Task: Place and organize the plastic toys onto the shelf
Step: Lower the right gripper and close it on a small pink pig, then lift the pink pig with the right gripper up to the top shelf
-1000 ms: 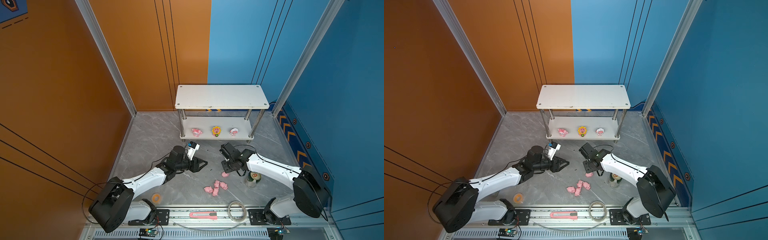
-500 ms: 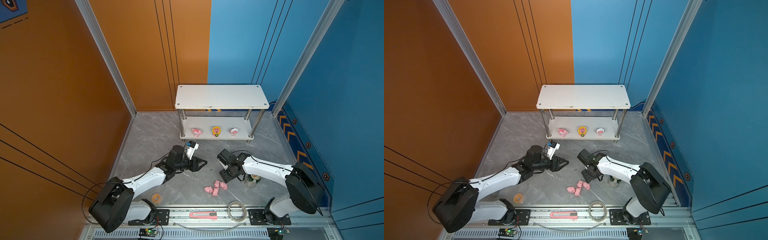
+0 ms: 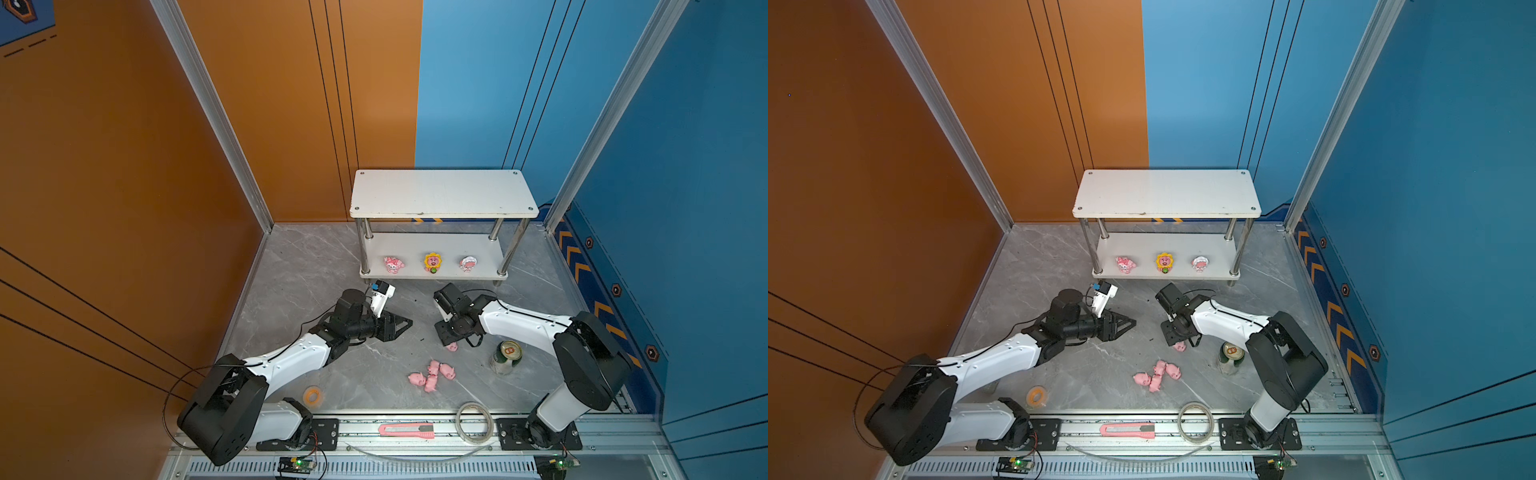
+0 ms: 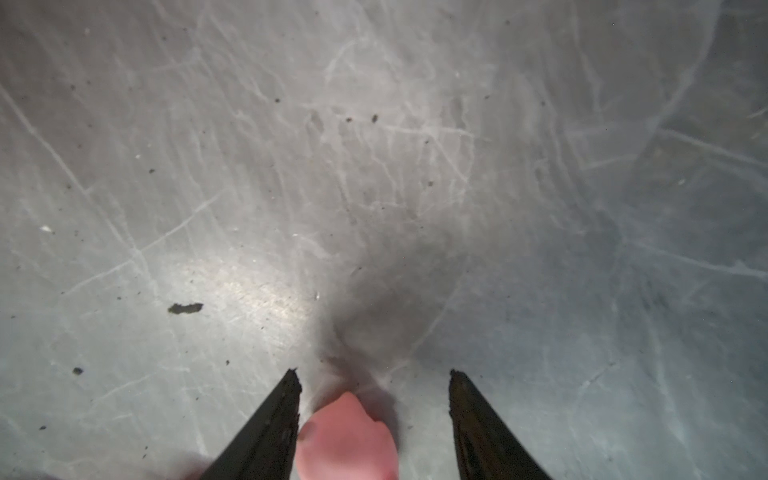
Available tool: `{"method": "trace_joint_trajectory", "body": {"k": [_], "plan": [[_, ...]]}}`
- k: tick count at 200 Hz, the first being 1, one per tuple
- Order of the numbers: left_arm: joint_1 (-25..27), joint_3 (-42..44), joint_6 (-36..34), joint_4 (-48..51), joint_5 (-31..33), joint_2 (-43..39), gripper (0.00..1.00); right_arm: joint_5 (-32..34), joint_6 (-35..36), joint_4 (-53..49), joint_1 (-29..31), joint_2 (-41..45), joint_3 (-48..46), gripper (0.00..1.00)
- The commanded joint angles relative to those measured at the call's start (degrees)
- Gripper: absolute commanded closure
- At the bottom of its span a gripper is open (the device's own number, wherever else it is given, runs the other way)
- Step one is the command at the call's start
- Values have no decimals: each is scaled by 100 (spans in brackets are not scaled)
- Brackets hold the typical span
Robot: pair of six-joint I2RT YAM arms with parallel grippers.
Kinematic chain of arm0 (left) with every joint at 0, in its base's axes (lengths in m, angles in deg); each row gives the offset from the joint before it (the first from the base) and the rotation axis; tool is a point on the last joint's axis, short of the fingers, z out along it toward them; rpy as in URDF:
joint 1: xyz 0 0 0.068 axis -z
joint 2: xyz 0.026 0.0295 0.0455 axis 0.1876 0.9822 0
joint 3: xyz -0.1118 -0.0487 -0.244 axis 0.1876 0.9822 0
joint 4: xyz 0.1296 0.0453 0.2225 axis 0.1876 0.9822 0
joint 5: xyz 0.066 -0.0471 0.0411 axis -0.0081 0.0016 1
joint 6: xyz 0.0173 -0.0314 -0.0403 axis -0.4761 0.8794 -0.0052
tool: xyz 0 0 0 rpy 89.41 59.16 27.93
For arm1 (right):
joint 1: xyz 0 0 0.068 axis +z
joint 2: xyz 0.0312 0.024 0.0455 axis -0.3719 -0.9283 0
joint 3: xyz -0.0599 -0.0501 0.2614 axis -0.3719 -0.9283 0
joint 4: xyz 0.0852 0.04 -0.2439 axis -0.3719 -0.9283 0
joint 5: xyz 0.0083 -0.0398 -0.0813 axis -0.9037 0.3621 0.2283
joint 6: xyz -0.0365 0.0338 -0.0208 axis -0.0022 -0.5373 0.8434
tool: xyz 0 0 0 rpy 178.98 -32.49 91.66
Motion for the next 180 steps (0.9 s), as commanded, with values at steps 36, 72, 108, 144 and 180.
{"method": "trace_joint_trajectory", "body": {"k": [36, 72, 108, 144, 180], "plan": [[-94, 22, 37, -154, -176, 0, 49, -790, -556, 331, 4, 765, -829, 33], [-92, 37, 124, -271, -224, 44, 49, -776, -635, 548, 0, 766, -1128, 41], [-92, 52, 161, -277, -221, 22, 49, -660, -710, 862, 11, 533, -1109, 66], [-104, 79, 165, -281, -188, -14, 49, -297, -728, 673, 101, 573, -882, 80], [-111, 84, 169, -311, -186, -6, 49, 258, -702, -220, 101, 1258, -383, 87]]}}
